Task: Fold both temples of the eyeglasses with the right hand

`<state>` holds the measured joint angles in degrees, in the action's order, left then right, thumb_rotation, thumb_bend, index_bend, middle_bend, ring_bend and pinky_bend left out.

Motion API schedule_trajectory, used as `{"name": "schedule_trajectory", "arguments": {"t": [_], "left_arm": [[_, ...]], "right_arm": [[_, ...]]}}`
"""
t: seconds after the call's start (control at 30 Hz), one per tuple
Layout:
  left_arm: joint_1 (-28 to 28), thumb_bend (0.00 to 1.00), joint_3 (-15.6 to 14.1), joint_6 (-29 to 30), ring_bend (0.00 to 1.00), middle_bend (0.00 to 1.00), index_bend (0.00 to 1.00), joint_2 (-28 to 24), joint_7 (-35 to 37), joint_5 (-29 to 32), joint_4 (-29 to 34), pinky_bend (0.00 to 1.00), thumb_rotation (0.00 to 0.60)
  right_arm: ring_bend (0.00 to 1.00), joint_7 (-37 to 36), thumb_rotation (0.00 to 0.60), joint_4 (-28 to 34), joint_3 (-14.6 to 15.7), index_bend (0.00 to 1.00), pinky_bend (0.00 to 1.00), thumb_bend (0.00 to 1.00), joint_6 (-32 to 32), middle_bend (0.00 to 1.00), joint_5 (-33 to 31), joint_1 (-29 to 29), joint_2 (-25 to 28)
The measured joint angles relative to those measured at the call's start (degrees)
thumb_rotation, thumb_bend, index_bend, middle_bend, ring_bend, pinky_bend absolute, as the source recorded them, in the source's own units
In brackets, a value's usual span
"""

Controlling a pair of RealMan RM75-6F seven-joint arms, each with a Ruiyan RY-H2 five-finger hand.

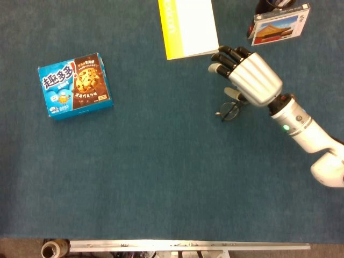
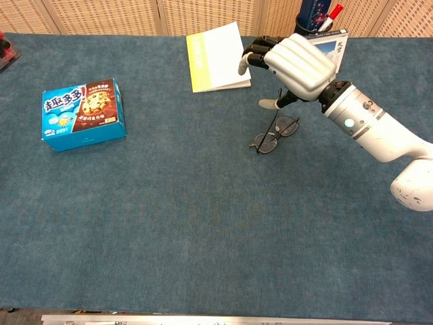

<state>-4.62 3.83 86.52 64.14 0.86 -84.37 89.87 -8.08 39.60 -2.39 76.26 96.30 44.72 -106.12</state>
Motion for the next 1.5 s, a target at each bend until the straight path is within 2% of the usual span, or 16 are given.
{"name": "schedule_trajectory", "arguments": {"t": [1.5], "left_arm": [[-0.1, 0.29, 0.0, -0.6, 0.28, 0.43, 0.52, 0.0, -0.4, 0.4, 0.1, 0.39, 0.600]], "right_arm": [[0.22, -9.0, 0.600, -17.8, 2.4, 0.39, 0.40, 0.11, -3.1, 0.33, -1.6, -2.1, -7.1]]}}
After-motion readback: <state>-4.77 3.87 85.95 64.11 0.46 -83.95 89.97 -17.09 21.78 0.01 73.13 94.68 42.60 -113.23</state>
